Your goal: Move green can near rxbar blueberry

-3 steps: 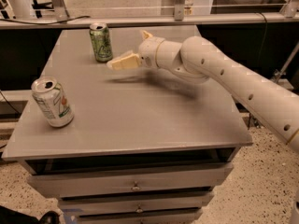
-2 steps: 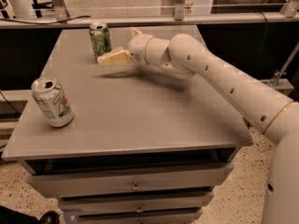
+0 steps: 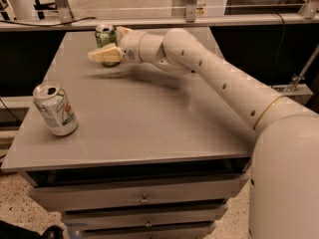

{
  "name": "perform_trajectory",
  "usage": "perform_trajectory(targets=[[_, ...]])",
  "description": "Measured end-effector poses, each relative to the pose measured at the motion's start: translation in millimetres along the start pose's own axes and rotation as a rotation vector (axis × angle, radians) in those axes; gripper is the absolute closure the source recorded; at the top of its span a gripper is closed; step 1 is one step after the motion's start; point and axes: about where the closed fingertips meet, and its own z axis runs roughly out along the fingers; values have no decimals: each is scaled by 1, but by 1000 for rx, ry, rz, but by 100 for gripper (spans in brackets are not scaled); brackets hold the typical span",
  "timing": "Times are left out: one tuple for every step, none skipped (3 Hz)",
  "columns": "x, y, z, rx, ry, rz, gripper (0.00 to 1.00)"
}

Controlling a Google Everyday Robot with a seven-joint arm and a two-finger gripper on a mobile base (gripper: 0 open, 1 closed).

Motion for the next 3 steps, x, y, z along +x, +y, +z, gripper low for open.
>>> perform_trajectory(targets=[[-1,9,5,-21,8,21,41],[-3,20,-3,-20,12,45,65],[-7,32,-31,12,11,68,88]])
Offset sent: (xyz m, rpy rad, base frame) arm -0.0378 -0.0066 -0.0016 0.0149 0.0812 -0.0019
